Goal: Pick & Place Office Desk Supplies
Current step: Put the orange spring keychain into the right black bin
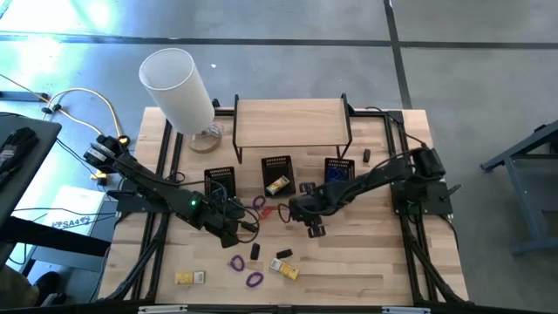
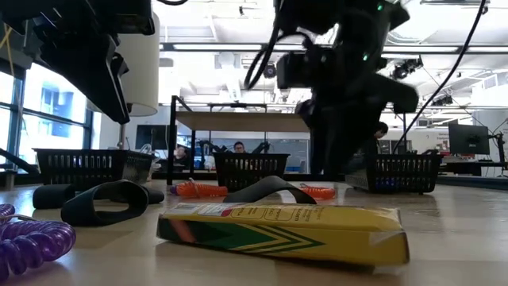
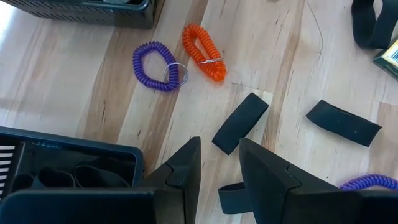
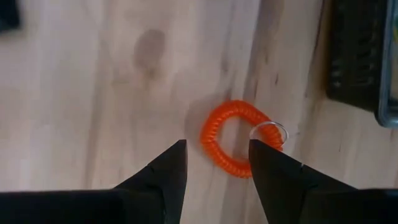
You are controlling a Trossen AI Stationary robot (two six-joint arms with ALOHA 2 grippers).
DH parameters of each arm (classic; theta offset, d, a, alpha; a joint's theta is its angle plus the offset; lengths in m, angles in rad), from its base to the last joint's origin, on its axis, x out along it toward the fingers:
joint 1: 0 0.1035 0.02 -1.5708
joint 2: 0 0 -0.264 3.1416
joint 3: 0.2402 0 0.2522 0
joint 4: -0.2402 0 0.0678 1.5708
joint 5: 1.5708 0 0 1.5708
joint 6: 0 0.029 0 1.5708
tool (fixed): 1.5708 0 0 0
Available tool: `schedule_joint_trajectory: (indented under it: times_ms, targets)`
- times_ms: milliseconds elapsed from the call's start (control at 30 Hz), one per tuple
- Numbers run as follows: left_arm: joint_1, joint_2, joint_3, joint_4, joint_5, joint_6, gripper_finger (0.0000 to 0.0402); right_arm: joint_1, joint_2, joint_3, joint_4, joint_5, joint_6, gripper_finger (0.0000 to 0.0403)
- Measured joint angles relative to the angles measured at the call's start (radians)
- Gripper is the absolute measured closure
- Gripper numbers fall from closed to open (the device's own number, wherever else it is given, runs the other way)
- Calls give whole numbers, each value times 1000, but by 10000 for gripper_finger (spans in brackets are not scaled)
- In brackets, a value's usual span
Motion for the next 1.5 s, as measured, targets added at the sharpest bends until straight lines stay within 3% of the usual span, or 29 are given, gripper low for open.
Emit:
schedule_joint_trajectory:
  times_ms: [233, 1000, 1133, 1433, 1500]
  targets:
    - [0, 0, -3, 1, 0, 0, 298, -30, 48, -1, 21, -52, -4, 243]
    - [0, 2, -25, 15, 0, 0, 298, -35, 89, 2, 65, -47, -44, 245]
    - [0, 2, -25, 15, 0, 0, 298, -35, 90, 1, 65, -52, -19, 271]
    - [0, 2, -25, 15, 0, -5, 298, -35, 91, 1, 67, -55, -19, 383]
    - [0, 2, -24, 15, 0, -5, 298, -35, 91, 1, 68, -52, -20, 391]
